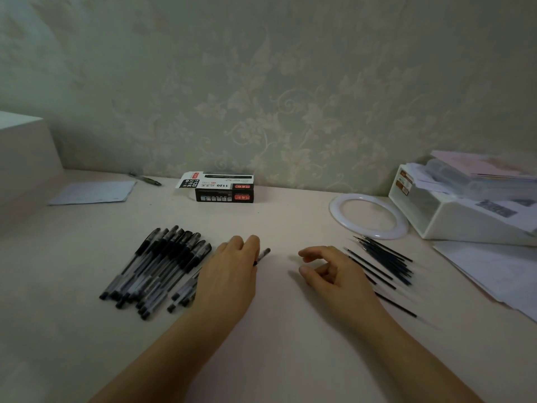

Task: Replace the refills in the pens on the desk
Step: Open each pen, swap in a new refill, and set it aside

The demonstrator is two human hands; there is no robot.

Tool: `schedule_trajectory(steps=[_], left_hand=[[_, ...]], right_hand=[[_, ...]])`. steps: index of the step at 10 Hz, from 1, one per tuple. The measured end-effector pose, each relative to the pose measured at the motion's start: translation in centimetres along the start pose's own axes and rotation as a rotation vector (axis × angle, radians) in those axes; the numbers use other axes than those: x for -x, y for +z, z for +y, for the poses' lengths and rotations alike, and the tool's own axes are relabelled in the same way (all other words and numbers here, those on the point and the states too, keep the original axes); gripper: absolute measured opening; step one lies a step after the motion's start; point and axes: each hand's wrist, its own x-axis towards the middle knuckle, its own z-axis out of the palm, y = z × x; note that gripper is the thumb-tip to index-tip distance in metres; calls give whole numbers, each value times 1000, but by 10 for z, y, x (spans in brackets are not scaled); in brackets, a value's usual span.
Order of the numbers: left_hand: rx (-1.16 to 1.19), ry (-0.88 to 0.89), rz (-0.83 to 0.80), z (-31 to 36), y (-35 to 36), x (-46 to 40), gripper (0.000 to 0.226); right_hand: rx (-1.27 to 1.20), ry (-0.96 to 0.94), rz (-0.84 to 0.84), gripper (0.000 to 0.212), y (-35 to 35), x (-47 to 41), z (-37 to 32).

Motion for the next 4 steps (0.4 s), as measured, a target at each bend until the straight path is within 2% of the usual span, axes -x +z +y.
schedule_trajectory(steps=[3,4], left_hand=[[-74,-127,12,-27,3,-9,22],[-66,-94,53,-27,4,-8,22]], right_hand=[[-46,-13,15,19,1,-1,3],[-71,-16,21,19,2,-1,3]])
